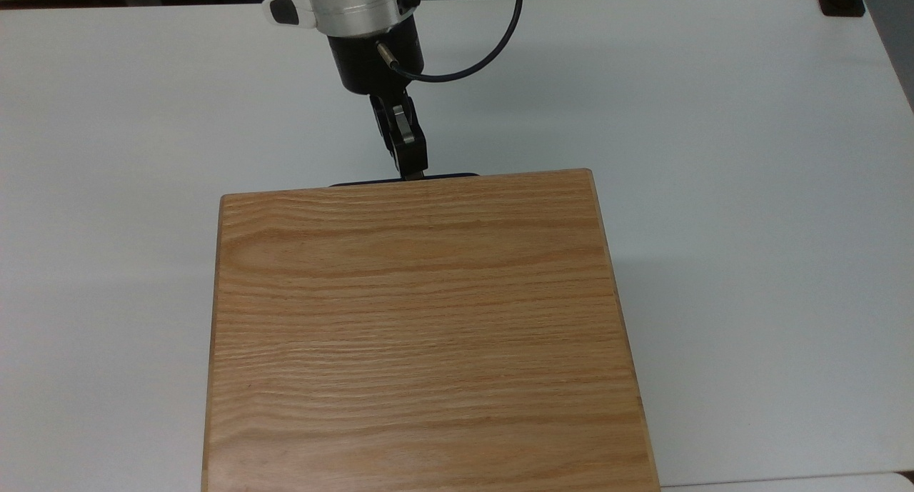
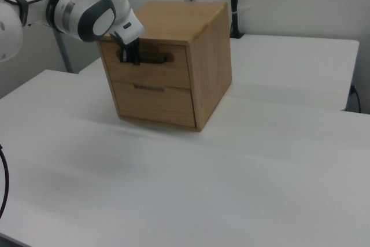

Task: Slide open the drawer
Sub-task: 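Pull the handle straight out, sliding the upper drawer open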

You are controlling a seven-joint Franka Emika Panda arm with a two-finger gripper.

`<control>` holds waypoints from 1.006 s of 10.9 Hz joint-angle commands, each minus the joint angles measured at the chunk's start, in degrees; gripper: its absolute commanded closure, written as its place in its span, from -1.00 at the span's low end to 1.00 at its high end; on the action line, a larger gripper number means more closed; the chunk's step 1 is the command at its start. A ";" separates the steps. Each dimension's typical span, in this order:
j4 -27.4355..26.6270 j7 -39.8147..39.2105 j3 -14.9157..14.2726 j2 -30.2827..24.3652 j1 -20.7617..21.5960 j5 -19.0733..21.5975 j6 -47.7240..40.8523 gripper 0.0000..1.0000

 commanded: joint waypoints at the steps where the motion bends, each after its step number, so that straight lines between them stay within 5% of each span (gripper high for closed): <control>1: -7.26 -1.54 -0.21 -5.89 0.71 0.89 0.96 0.95; 8: -28.00 -9.25 -0.20 -26.18 1.07 3.96 -0.79 0.96; 11: -31.00 -13.04 -2.31 -32.61 0.98 4.58 -8.60 0.96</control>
